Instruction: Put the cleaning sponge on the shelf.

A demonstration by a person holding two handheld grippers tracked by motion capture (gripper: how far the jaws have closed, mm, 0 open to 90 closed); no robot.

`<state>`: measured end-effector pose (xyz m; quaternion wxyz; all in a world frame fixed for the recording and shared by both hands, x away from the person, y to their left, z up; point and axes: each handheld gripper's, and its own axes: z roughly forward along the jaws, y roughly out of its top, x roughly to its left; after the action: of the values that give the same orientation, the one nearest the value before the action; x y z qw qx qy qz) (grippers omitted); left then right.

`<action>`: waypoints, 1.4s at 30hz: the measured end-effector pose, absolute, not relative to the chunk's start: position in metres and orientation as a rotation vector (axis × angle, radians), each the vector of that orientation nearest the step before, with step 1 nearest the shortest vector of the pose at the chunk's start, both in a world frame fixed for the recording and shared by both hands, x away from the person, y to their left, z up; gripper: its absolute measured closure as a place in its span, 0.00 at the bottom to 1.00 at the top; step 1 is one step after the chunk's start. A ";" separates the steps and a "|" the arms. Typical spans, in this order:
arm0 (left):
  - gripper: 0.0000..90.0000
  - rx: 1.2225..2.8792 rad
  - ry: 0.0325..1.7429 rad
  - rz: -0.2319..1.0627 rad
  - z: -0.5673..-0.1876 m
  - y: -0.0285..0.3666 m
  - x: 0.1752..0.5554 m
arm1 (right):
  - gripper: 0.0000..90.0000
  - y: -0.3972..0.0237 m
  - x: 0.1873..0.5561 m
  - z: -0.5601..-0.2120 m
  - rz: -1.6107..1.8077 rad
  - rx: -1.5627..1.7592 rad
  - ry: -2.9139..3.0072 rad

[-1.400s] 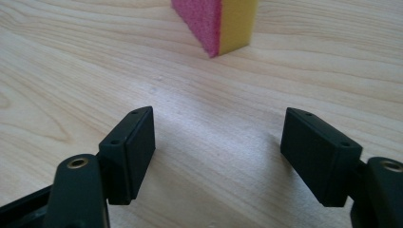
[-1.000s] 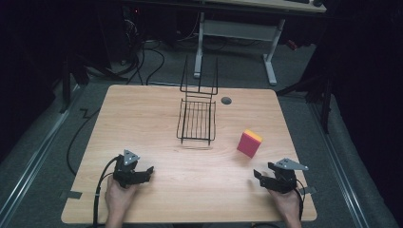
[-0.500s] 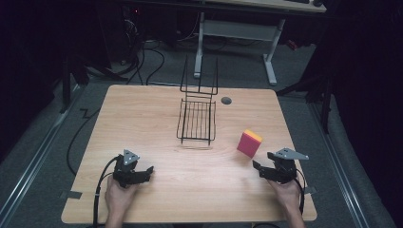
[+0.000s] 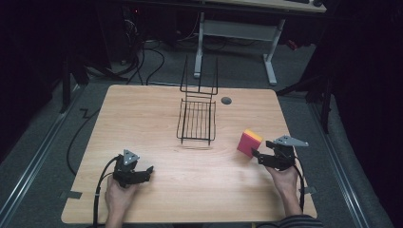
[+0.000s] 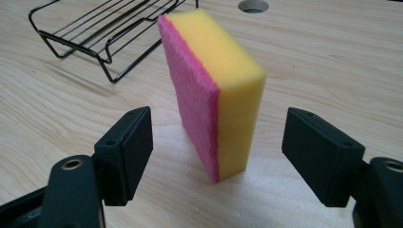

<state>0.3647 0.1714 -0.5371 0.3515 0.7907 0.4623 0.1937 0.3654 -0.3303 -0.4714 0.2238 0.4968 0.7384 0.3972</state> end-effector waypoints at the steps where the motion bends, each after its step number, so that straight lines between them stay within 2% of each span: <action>1: 0.21 2.047 1.197 0.501 -0.537 0.171 0.365 | 0.29 -0.330 0.365 -0.471 1.096 1.371 2.038; 11: 0.21 2.047 1.196 0.502 -0.537 0.171 0.365 | 0.31 -0.323 0.384 -0.482 1.124 1.378 2.057; 32: 0.21 2.048 1.196 0.501 -0.537 0.171 0.365 | 0.62 -0.317 0.391 -0.494 1.143 1.339 2.084; 42: 0.21 2.049 1.195 0.500 -0.537 0.172 0.364 | 0.67 -0.318 0.381 -0.493 1.146 1.317 2.083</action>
<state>0.3644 0.1717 -0.5370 0.3509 0.7915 0.4616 0.1930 0.3813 -0.3182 -0.4929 0.2102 0.4736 0.7494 0.4123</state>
